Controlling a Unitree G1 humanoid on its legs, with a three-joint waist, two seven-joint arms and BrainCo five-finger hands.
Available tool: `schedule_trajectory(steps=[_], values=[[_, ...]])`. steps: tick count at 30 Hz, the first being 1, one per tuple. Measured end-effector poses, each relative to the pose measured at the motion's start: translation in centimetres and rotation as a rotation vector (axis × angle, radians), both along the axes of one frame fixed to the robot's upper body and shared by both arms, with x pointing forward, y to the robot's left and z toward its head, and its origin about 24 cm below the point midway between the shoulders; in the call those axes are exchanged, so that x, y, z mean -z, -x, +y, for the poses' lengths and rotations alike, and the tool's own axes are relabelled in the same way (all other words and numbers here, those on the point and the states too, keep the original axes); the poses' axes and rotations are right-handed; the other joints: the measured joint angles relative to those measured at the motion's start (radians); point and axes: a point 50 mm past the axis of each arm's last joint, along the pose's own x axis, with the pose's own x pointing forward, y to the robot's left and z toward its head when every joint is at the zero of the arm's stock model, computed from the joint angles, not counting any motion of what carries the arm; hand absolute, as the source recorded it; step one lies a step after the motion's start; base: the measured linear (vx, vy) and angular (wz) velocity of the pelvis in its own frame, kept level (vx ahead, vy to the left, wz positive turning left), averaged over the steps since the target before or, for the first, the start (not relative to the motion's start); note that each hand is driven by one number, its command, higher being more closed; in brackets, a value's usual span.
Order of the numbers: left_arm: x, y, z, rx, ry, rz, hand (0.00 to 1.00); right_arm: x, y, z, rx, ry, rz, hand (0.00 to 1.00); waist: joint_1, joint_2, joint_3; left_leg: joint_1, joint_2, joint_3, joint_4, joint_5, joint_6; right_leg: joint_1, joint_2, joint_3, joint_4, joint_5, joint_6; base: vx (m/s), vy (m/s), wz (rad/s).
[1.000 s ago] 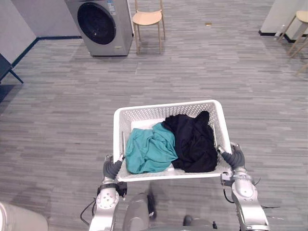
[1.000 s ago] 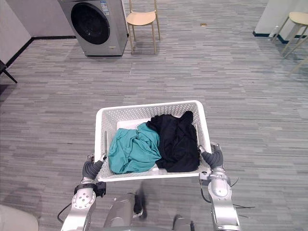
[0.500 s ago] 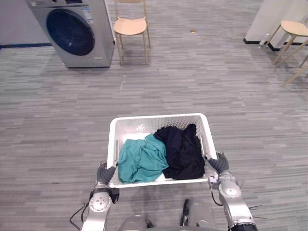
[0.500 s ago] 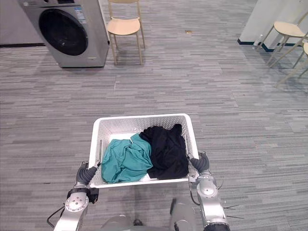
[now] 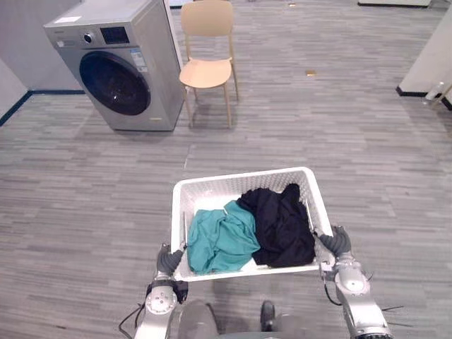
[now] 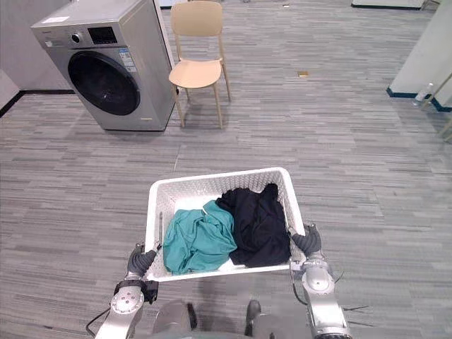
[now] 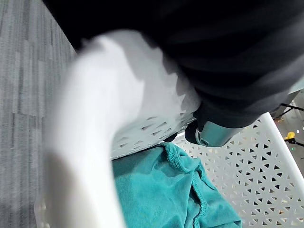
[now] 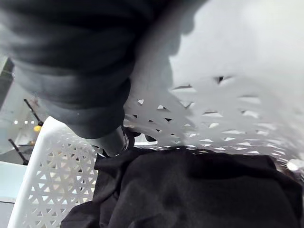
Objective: Pick up the laundry basket with both hands and put the clothes into the washing machine.
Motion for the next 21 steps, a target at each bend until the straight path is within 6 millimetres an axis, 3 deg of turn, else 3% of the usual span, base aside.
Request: schedule_trajectory(steps=[1,2,3,4,5,6,7,8,10,12,13,15,16,17,18,19,20,21], values=[[-0.1,-0.1,0.3,0.001,-0.008,-0.003,1.0,0.3,-0.2,0.3,-0.011,-0.003,0.012,1.0,0.0,-0.006,-0.008,0.014,-0.021,0.006,0.014,0.07,0.08,0.035,-0.025,0.021,-0.008,-0.026,0.026,0.62,0.235,-0.28],[-0.3,-0.3,0.7,-0.005,-0.017,-0.007,1.0,0.5,-0.6,0.5,-0.013,-0.011,0.018,1.0,-0.005,-0.037,-0.007,0.001,-0.045,0.015,0.082,0.027,0.167,0.046,-0.064,0.024,-0.005,-0.036,0.048,0.65,0.239,-0.17],[-0.4,-0.5,0.7,-0.006,-0.017,-0.01,1.0,0.6,-0.7,0.6,-0.013,-0.012,0.021,1.0,-0.003,-0.043,-0.005,-0.007,-0.045,0.025,0.127,-0.008,0.184,0.052,-0.074,0.032,0.0,-0.035,0.053,0.74,0.273,-0.26],[-0.3,-0.5,0.7,-0.008,-0.018,-0.005,1.0,0.7,-0.9,0.6,-0.016,-0.014,0.028,1.0,0.009,-0.053,-0.005,-0.007,-0.045,0.043,0.201,-0.082,0.193,0.038,-0.092,0.058,0.076,-0.056,0.089,0.58,0.214,-0.37],[-0.1,-0.3,0.7,-0.009,-0.018,0.005,1.0,0.8,-0.9,0.8,-0.019,-0.02,0.032,1.0,0.011,-0.055,-0.006,0.006,-0.048,0.047,0.217,-0.114,0.192,0.01,-0.102,0.067,0.165,-0.082,0.13,0.56,0.214,-0.52],[0.1,0.0,0.9,-0.006,-0.024,0.017,1.0,1.1,-1.0,1.0,-0.024,-0.024,0.042,1.0,0.011,-0.062,-0.003,0.062,-0.059,0.064,0.21,-0.176,0.191,-0.099,-0.12,0.086,0.456,-0.118,0.209,0.52,0.203,-0.26],[0.1,0.0,1.3,0.001,-0.046,0.026,1.0,1.7,-0.7,1.2,-0.022,-0.034,0.065,1.0,-0.001,-0.085,0.004,0.129,-0.093,0.061,0.192,-0.214,0.191,-0.215,-0.152,0.104,0.76,-0.102,0.259,0.53,0.185,-0.09],[0.2,0.1,1.7,0.01,-0.064,0.041,1.0,2.4,-0.3,1.5,-0.017,-0.049,0.093,1.0,-0.011,-0.099,0.005,0.193,-0.116,0.061,0.168,-0.236,0.194,-0.275,-0.174,0.101,0.921,-0.11,0.242,0.65,0.178,0.15],[0.2,0.2,2.0,0.024,-0.085,0.055,1.0,3.2,0.4,1.9,-0.02,-0.058,0.124,1.0,-0.03,-0.1,0.006,0.317,-0.138,0.052,0.09,-0.257,0.201,-0.36,-0.177,0.052,0.968,-0.146,0.152,0.5,0.079,0.16],[-0.1,-0.2,2.2,0.037,-0.103,0.043,1.0,3.0,0.3,2.0,-0.021,-0.062,0.116,1.0,-0.052,-0.094,0.005,0.406,-0.141,0.025,0.01,-0.271,0.195,-0.482,-0.151,-0.012,0.804,-0.174,0.084,0.6,0.04,0.32],[-0.2,-0.4,2.2,0.042,-0.106,0.038,1.0,3.0,0.3,2.0,-0.019,-0.061,0.114,1.0,-0.059,-0.091,0.002,0.432,-0.137,0.009,-0.011,-0.277,0.189,-0.521,-0.128,-0.013,0.669,-0.156,0.072,0.55,-0.008,0.61],[-0.3,-0.7,1.7,0.065,-0.103,0.029,1.0,2.8,0.4,1.5,-0.002,-0.058,0.108,1.0,-0.084,-0.094,0.001,0.509,-0.138,-0.033,-0.064,-0.294,0.159,-0.57,-0.104,0.005,0.303,0.016,0.079,0.61,-0.081,0.78],[-0.2,-0.7,1.4,0.079,-0.104,0.032,1.0,2.8,0.5,1.2,0.008,-0.053,0.11,1.0,-0.091,-0.099,-0.001,0.563,-0.142,-0.065,-0.076,-0.315,0.123,-0.582,-0.1,0.025,0.194,0.108,0.095,0.8,-0.171,0.69],[-0.2,-0.6,1.4,0.085,-0.107,0.035,1.0,2.9,0.7,1.1,0.008,-0.049,0.115,1.0,-0.093,-0.104,-0.004,0.589,-0.144,-0.079,-0.076,-0.327,0.105,-0.584,-0.101,0.03,0.17,0.134,0.086,0.69,-0.174,0.74],[0.3,-0.3,1.2,0.094,-0.105,0.056,1.0,3.2,1.2,1.0,0.01,-0.046,0.13,1.0,-0.098,-0.093,-0.017,0.636,-0.13,-0.116,-0.061,-0.342,0.084,-0.576,-0.089,0.048,0.224,0.284,0.028,0.89,-0.242,0.49],[0.9,0.0,0.5,0.089,-0.076,0.081,1.0,3.2,1.4,0.4,0.013,-0.026,0.138,1.0,-0.09,-0.027,-0.042,0.636,-0.074,-0.145,-0.002,-0.339,0.081,-0.575,-0.056,0.02,0.297,0.272,0.016,0.75,-0.215,0.45],[0.9,0.0,0.2,0.085,-0.064,0.077,1.0,3.1,1.4,0.2,0.011,-0.019,0.134,1.0,-0.092,0.001,-0.052,0.585,-0.038,-0.159,0.115,-0.323,0.056,-0.571,-0.037,-0.006,0.332,0.222,0.003,0.75,-0.22,0.22],[0.8,-0.2,0.2,0.083,-0.064,0.069,1.0,2.9,1.3,0.2,0.012,-0.021,0.126,1.0,-0.093,0.008,-0.047,0.55,-0.023,-0.16,0.212,-0.295,0.025,-0.56,-0.029,-0.016,0.355,0.193,-0.009,0.54,-0.213,0.24]])
